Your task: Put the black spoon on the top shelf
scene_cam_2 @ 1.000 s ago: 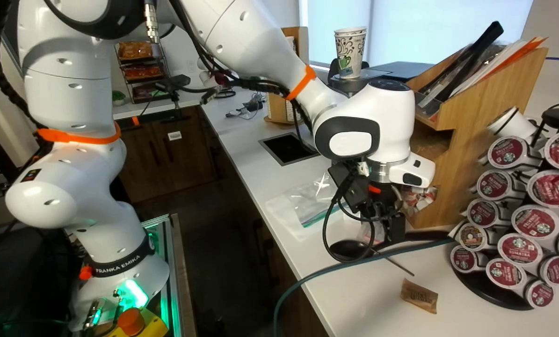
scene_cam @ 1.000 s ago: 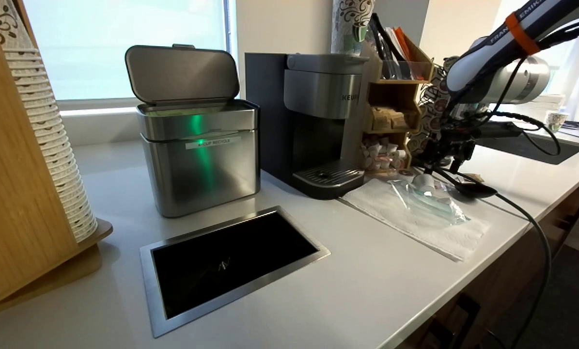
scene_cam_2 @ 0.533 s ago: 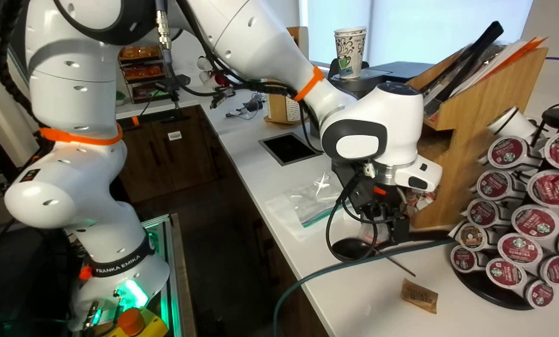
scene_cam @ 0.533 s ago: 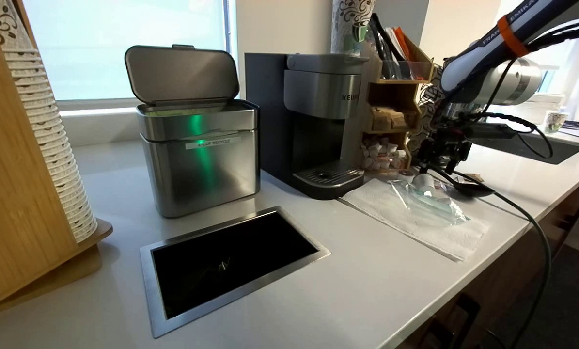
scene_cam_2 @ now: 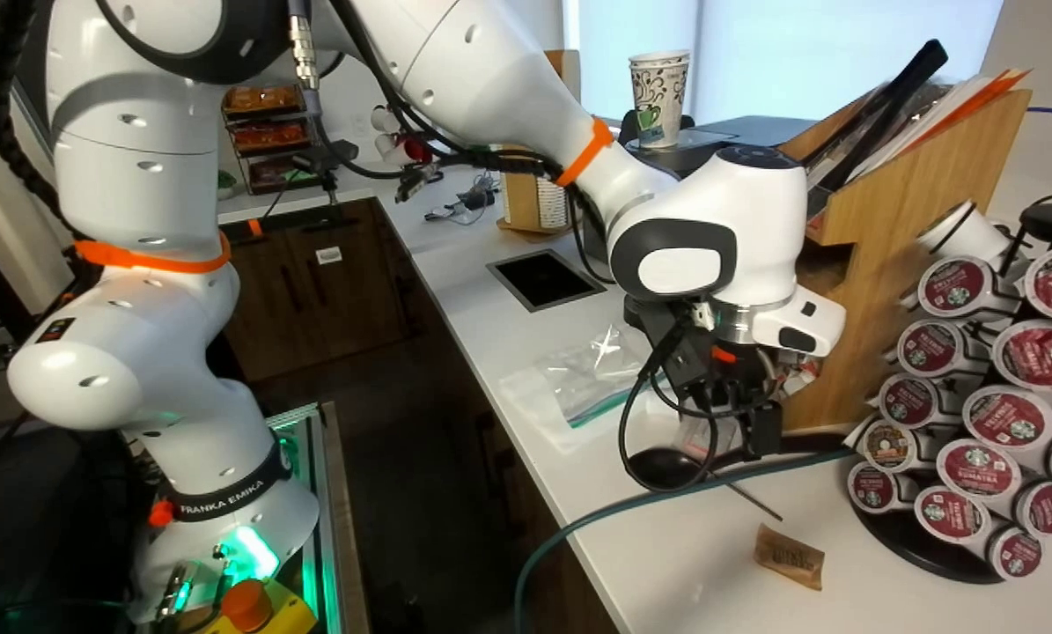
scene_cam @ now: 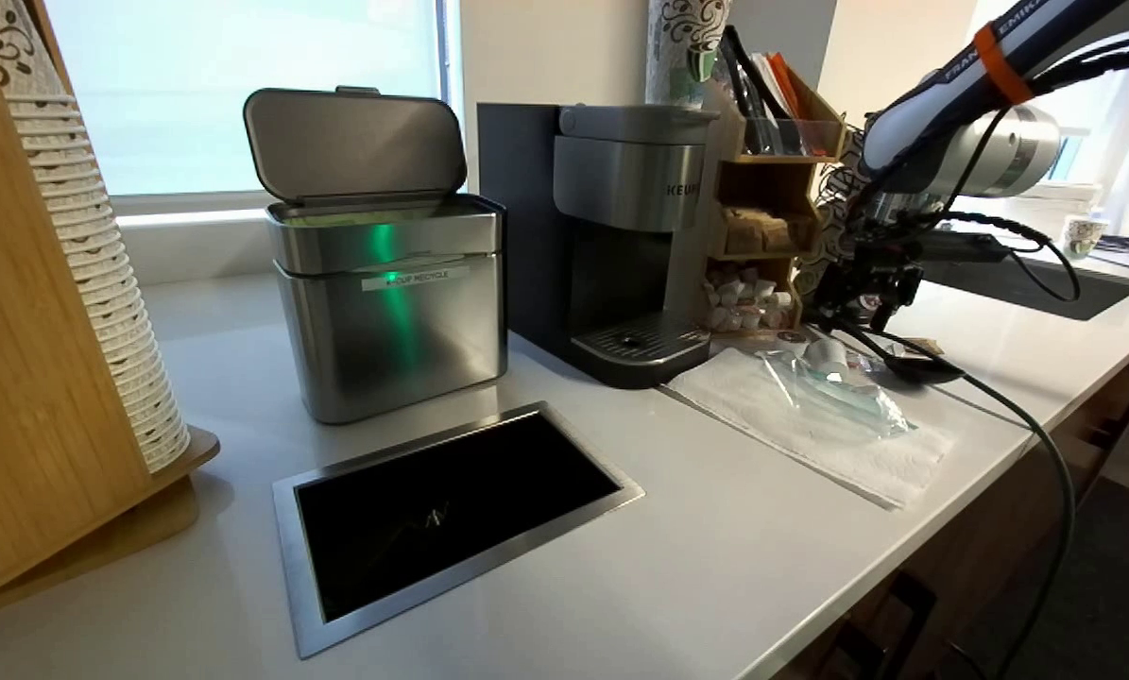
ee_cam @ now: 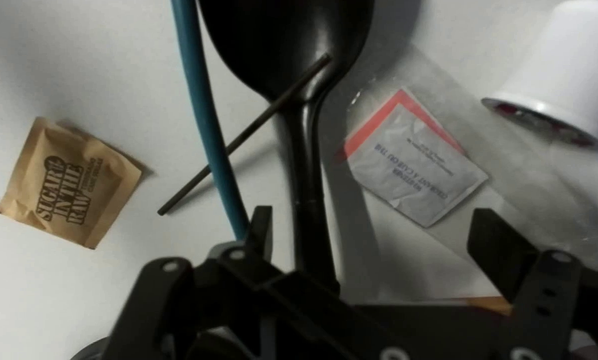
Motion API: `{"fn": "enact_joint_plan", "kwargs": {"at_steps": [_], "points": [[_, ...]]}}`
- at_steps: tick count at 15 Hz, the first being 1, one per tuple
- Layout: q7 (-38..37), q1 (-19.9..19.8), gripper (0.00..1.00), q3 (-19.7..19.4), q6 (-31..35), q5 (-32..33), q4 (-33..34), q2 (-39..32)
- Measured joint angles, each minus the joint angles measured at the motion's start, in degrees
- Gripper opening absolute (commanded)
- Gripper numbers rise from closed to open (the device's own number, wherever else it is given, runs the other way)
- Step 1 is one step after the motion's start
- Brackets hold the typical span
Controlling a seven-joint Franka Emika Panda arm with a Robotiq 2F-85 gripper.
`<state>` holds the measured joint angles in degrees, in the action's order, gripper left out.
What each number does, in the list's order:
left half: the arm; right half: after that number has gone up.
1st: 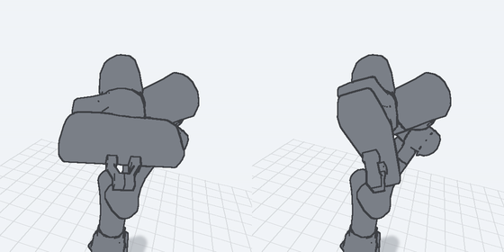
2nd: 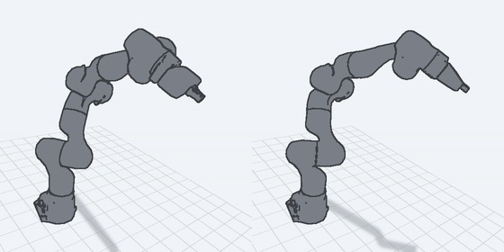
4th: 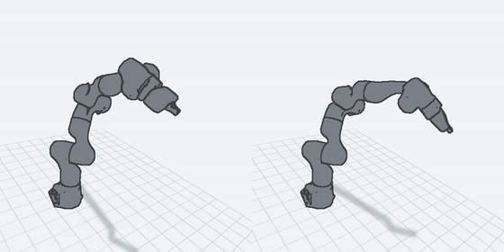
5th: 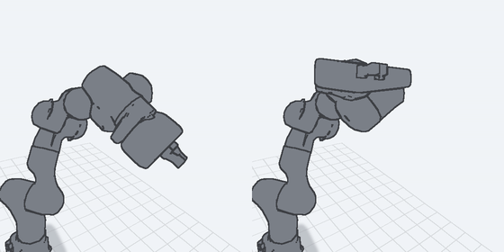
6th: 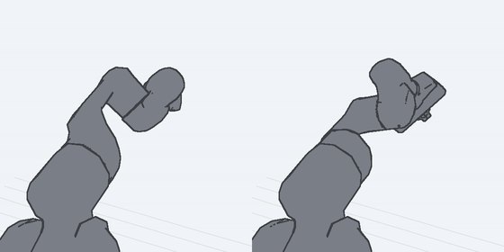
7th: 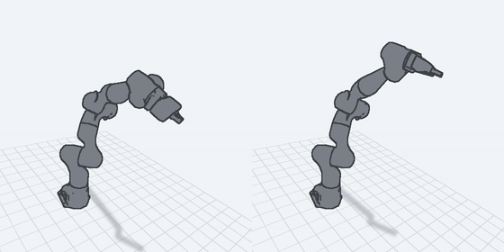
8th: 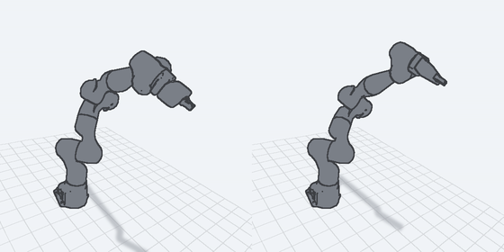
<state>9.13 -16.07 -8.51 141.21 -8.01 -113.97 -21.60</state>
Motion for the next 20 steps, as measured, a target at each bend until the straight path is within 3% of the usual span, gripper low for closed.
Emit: {"fn": "enact_joint_plan", "kwargs": {"at_steps": [4,10,12,14,20], "points": [[0.0,0.0,0.99,-0.4,0.2,0.3,0.0,-0.4],[-0.1,0.0,0.89,-0.6,0.6,0.3,0.0,-0.8],[-0.1,0.1,0.65,-0.6,0.6,0.4,0.0,-0.9],[-0.3,0.1,0.58,-0.7,0.6,0.6,0.0,-1.1],[-1.3,0.2,0.11,-0.9,1.1,1.5,0.0,-1.5]]}}
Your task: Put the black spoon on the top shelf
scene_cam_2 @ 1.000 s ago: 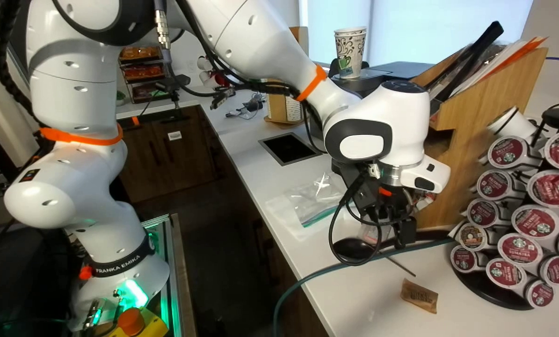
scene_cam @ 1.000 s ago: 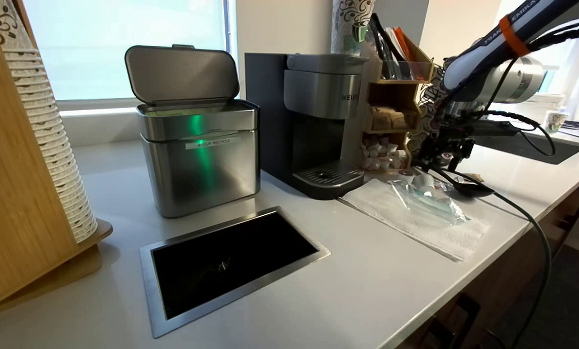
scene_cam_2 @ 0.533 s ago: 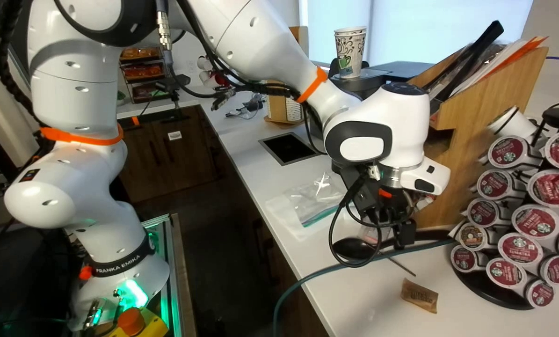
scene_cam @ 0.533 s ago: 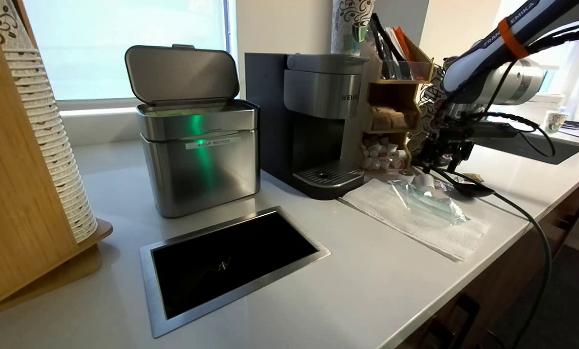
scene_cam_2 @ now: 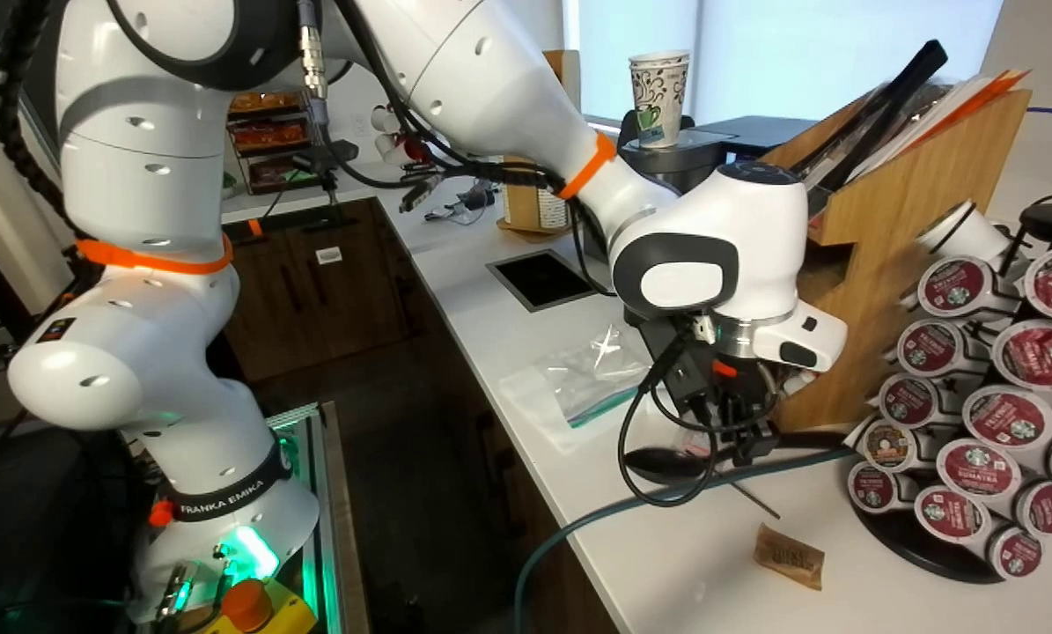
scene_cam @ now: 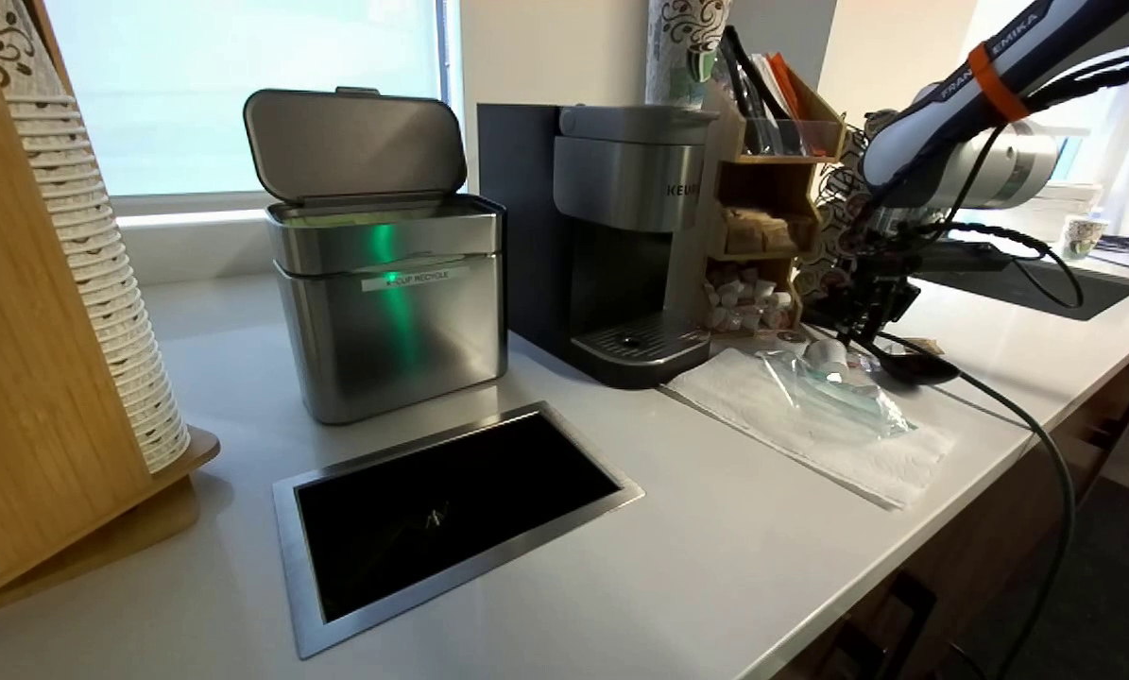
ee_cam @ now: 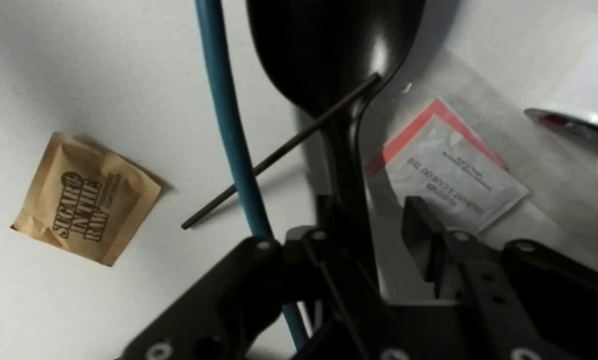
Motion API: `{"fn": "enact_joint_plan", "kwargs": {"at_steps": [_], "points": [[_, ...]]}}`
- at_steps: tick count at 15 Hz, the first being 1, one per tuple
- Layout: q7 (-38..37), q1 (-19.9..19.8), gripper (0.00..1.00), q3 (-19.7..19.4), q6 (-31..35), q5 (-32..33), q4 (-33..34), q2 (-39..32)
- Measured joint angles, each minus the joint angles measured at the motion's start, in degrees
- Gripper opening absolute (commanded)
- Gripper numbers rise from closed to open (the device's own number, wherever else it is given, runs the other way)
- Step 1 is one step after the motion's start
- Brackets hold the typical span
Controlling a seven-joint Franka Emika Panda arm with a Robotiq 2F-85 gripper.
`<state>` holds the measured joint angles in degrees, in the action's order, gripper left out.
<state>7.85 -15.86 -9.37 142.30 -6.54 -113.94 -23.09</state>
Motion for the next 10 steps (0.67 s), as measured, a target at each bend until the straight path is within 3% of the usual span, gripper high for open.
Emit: {"fn": "enact_joint_plan", "kwargs": {"at_steps": [1,2,3,10], "points": [[0.0,0.0,0.02,0.0,0.3,0.1,0.0,0.0],[0.0,0.0,0.0,0.0,0.6,0.1,0.0,0.0],[0.0,0.1,0.04,0.0,0.9,0.1,0.0,0.0],[0.3,0.4,0.05,0.9,4.4,-0.1,-0.7,2.0]]}}
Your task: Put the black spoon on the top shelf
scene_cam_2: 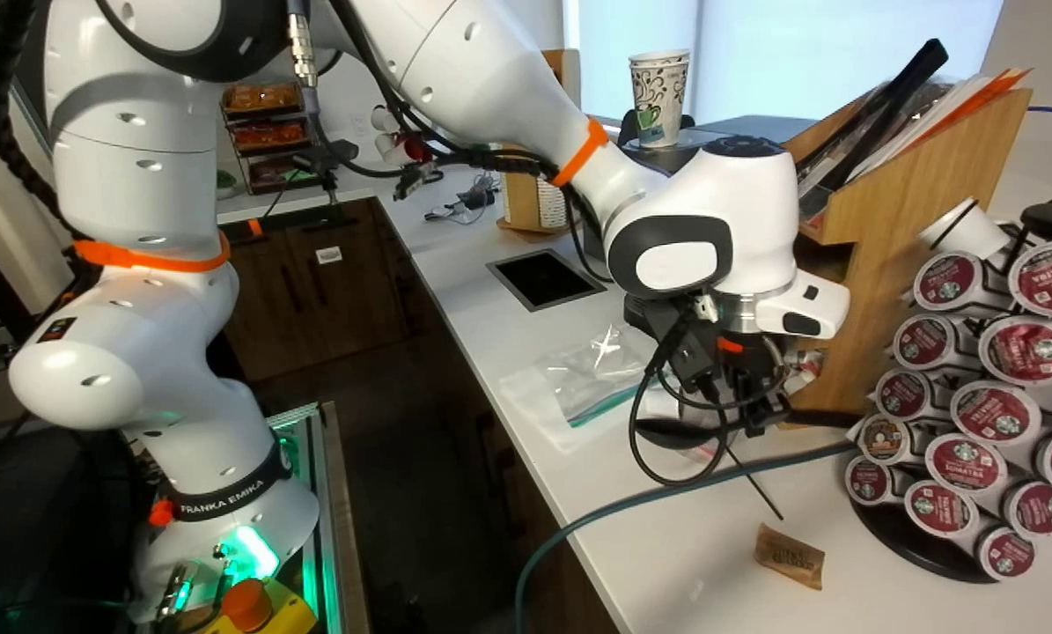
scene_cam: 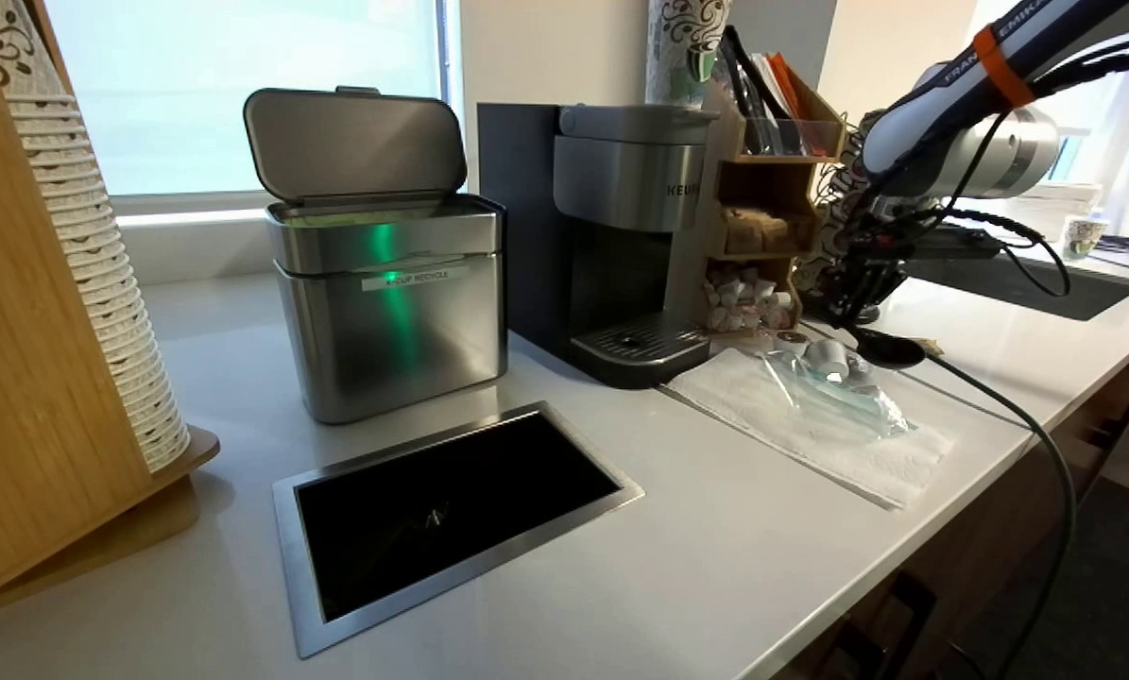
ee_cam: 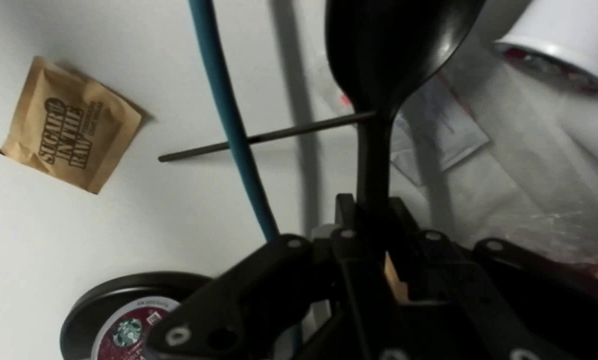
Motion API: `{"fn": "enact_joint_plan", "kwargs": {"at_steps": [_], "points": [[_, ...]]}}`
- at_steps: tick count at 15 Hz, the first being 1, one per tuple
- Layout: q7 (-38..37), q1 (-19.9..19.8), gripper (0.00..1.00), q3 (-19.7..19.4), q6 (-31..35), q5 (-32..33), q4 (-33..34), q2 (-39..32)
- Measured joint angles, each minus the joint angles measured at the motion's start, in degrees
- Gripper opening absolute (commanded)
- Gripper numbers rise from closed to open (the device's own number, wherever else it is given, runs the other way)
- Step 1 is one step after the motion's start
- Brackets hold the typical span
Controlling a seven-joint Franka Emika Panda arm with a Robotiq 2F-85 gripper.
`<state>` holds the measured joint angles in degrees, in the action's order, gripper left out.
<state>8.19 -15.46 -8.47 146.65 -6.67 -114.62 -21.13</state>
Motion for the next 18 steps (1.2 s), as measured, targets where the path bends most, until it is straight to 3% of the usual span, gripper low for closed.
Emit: {"fn": "enact_joint_plan", "kwargs": {"at_steps": [5,8,13,18], "points": [[1.6,-0.1,0.05,1.7,0.5,-1.4,-1.5,2.9],[1.3,0.1,0.05,1.5,5.2,-1.3,-3.6,5.2],[-2.1,2.0,0.05,-0.1,22.2,1.5,-10.7,11.1],[-9.1,5.9,0.05,-6.7,39.8,11.3,-17.9,16.0]]}}
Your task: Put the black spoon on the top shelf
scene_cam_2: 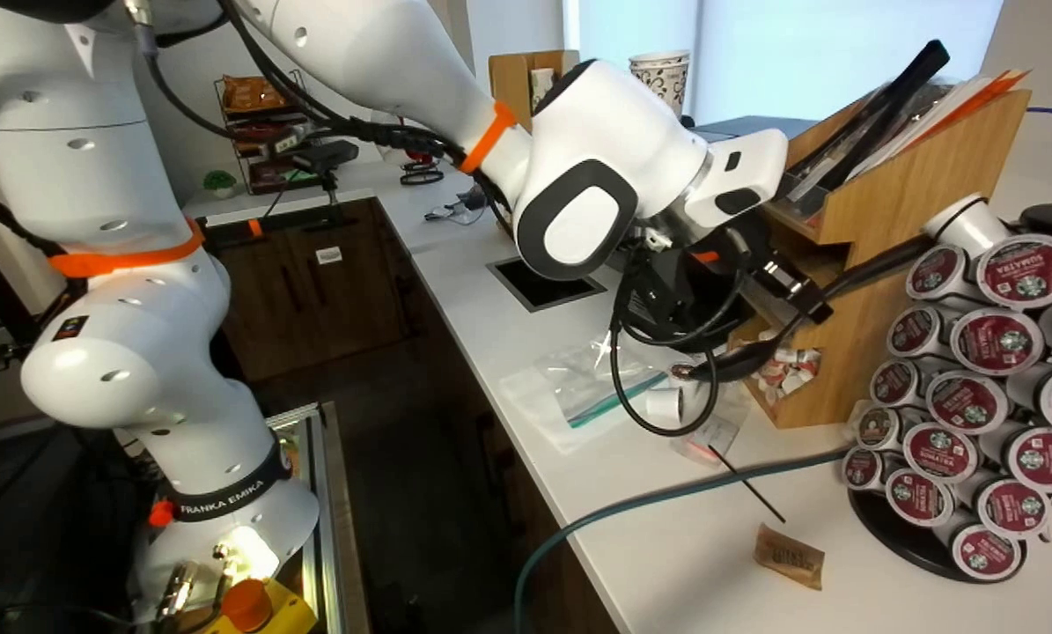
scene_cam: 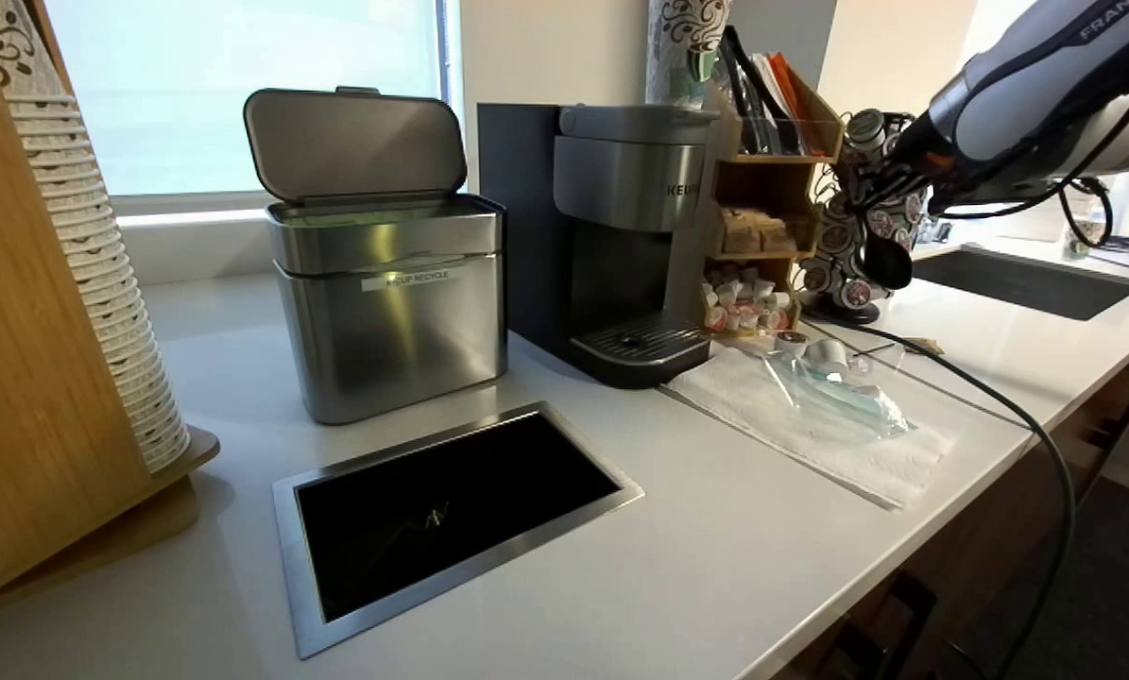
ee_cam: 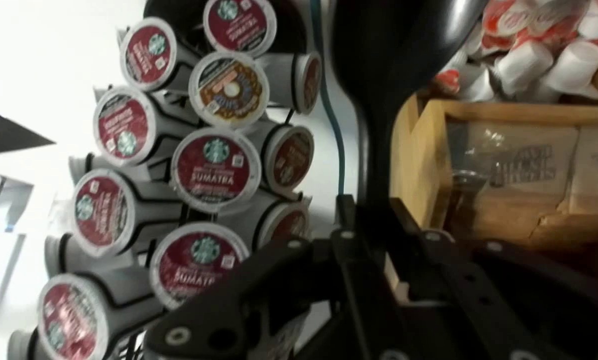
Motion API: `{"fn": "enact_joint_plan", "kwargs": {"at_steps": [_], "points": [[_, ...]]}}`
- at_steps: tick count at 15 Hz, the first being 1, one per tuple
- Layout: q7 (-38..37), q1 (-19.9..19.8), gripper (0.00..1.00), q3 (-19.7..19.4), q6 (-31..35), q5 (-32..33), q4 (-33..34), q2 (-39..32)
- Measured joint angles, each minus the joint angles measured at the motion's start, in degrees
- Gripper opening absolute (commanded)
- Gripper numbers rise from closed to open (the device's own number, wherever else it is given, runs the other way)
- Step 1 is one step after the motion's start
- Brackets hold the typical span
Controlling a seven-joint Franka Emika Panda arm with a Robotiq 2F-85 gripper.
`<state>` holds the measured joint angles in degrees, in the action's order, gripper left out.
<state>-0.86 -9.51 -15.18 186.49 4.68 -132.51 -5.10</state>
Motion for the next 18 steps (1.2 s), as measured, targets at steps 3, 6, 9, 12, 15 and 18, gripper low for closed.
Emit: {"fn": "enact_joint_plan", "kwargs": {"at_steps": [3,6,9,12,15,18], "points": [[1.5,0.2,0.05,-0.2,5.8,0.6,-2.2,2.8],[2.0,1.1,0.05,2.4,6.2,1.2,-2.5,6.7],[2.0,3.1,0.05,3.9,6.2,1.6,-1.8,9.9],[2.0,4.3,0.05,4.1,6.2,1.6,0.5,11.6],[2.0,3.6,0.05,3.9,6.2,0.2,2.8,12.0],[1.9,2.0,0.19,3.5,6.2,-2.1,4.4,12.0]]}}
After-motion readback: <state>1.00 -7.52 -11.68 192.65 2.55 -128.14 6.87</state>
